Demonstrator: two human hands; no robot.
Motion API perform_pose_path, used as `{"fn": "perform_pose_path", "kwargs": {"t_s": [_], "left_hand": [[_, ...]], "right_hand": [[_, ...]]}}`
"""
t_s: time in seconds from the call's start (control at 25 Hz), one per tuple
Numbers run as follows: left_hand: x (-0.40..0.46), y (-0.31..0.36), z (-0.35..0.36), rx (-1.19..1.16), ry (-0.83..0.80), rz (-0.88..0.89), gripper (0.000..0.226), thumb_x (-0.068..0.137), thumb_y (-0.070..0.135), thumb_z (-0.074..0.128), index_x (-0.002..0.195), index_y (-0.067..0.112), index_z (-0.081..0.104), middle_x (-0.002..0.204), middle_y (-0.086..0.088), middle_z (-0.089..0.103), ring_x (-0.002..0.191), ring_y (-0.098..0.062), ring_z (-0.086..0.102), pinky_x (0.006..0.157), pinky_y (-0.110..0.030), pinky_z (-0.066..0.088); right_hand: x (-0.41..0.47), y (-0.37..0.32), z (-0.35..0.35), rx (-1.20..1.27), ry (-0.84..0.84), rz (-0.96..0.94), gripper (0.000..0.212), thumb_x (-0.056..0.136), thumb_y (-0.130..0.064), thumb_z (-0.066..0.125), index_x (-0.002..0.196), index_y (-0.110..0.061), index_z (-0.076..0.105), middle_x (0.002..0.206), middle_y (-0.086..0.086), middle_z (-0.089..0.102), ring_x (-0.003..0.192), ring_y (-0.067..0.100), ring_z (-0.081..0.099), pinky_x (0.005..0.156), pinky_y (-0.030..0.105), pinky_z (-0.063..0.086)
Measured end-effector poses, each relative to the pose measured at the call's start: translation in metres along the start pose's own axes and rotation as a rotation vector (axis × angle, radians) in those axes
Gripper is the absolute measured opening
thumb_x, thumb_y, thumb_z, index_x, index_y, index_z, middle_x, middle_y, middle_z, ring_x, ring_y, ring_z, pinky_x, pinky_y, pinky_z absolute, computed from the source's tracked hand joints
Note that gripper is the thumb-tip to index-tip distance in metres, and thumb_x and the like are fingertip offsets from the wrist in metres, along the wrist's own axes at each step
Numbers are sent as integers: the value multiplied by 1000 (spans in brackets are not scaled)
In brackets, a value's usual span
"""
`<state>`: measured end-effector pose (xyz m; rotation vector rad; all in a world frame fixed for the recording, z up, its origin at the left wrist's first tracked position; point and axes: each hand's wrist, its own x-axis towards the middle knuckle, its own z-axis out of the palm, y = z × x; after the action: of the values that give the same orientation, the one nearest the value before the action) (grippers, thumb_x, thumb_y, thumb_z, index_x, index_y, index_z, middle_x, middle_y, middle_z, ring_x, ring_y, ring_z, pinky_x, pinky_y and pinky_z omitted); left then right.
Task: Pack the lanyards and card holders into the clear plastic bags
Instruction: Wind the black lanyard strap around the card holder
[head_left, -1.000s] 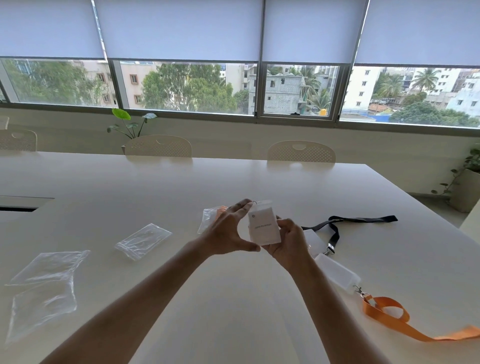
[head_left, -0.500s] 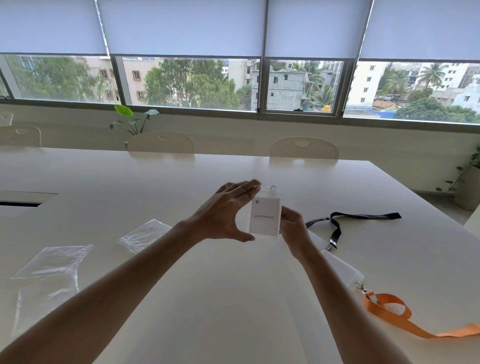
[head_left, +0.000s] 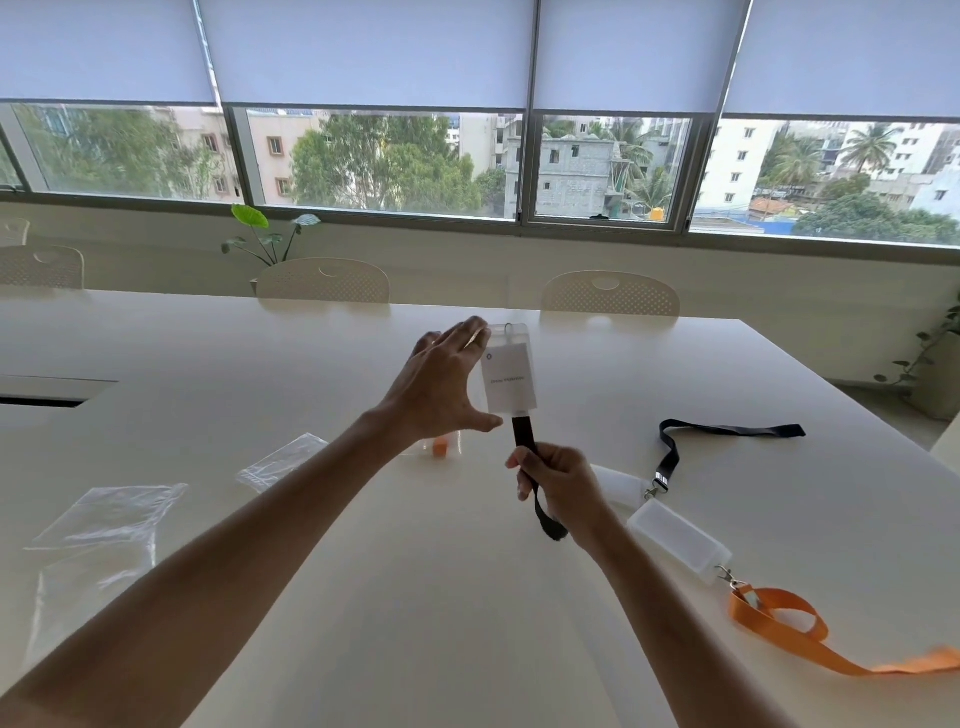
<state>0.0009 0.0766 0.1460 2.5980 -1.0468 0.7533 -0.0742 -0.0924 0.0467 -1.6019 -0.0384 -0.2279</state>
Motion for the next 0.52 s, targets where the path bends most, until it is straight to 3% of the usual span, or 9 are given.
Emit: {"fn": "perform_pose_path", "kwargs": {"t_s": [0.2, 0.28, 0.4, 0.52], "left_hand": [[3, -1, 9, 31, -29, -62, 111, 58, 56, 80, 142, 1, 33, 151, -14, 30, 134, -28, 32, 112, -38, 22], [0, 0, 12, 31, -43, -62, 110, 57, 55, 81, 141, 1, 34, 150, -14, 31, 133, -30, 32, 112, -39, 21], [-5, 4, 19, 72, -80, -11, 110, 59, 59, 78, 141, 1, 35, 151, -16, 29, 137, -30, 27, 114, -43, 17], [-11, 8, 25, 134, -134, 78, 107, 62, 60, 74, 142, 2, 33, 152, -17, 27, 142, -25, 22, 118, -45, 12]], "right_hand": [[-20, -25, 9, 10, -138, -20, 27, 95, -11, 54, 72, -10, 68, 48, -2, 55, 47, 13, 51, 59, 21, 42], [-24, -37, 8, 34, -188, -56, 26, 96, -12, 52, 75, -7, 68, 49, -1, 56, 50, 17, 53, 63, 26, 43], [-27, -55, 5, 120, -248, -124, 25, 93, -18, 52, 76, -8, 69, 50, 2, 61, 51, 20, 56, 71, 33, 47], [-23, -66, 0, 207, -265, -174, 26, 88, -26, 55, 81, -8, 72, 60, 8, 68, 57, 20, 63, 70, 27, 52]]}}
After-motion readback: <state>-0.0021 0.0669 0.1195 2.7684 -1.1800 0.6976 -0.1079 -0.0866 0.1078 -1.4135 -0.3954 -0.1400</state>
